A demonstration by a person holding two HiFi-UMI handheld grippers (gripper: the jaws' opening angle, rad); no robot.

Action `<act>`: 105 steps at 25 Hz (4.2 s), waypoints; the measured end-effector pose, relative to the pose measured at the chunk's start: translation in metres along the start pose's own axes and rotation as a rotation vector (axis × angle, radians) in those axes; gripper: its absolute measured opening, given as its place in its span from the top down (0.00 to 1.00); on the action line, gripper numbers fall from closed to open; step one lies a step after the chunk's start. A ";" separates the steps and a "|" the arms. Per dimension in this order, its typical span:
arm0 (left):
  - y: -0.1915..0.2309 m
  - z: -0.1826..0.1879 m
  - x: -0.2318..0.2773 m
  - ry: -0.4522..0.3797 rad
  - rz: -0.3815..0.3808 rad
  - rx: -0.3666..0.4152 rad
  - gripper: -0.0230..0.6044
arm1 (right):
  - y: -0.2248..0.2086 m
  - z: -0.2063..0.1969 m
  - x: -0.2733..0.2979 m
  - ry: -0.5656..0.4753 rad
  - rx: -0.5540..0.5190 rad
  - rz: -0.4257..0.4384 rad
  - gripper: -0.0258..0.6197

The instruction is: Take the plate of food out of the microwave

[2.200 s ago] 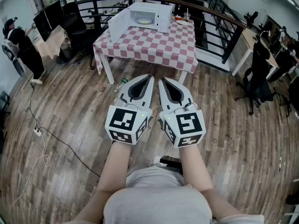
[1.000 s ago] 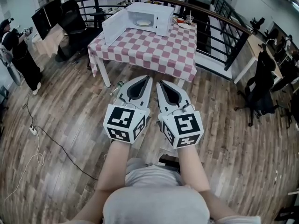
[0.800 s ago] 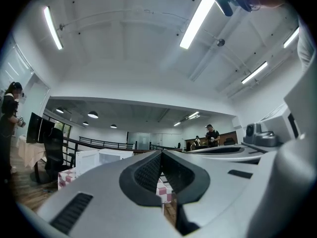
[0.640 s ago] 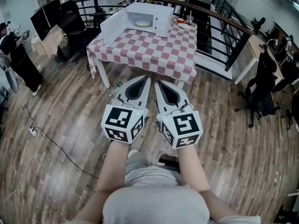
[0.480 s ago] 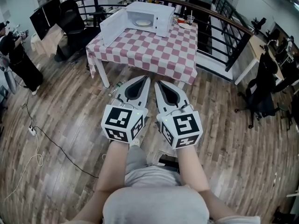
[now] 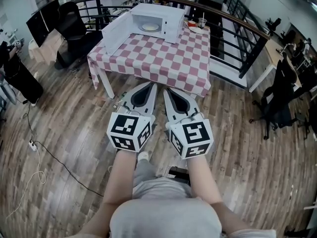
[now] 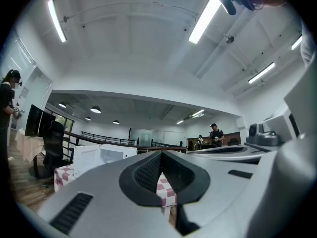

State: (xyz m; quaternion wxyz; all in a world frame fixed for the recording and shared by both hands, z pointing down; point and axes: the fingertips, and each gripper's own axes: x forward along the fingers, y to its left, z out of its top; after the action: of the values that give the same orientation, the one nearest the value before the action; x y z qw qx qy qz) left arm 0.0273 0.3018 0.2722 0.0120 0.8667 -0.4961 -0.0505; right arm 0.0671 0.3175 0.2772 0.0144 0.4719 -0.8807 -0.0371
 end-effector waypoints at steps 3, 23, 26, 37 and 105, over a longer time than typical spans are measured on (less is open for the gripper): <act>0.015 -0.001 0.019 0.002 0.000 -0.004 0.96 | -0.011 -0.003 0.021 0.008 0.003 -0.001 0.92; 0.111 -0.005 0.132 0.034 -0.036 -0.019 0.96 | -0.063 -0.015 0.157 0.053 0.000 -0.013 0.92; 0.119 -0.008 0.143 0.042 -0.050 -0.015 0.96 | -0.069 -0.020 0.172 0.062 0.010 -0.024 0.92; 0.159 -0.009 0.173 0.045 -0.072 -0.014 0.96 | -0.076 -0.024 0.224 0.076 0.010 -0.033 0.92; 0.314 -0.099 0.489 0.170 0.023 -0.023 0.96 | -0.301 -0.109 0.490 0.195 0.065 0.071 0.92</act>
State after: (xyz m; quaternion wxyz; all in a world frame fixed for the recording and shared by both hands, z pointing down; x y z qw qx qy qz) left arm 0.0129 -0.2815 0.3561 0.0648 0.8620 -0.5025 0.0175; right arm 0.0518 -0.2624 0.3578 0.0863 0.4420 -0.8921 0.0380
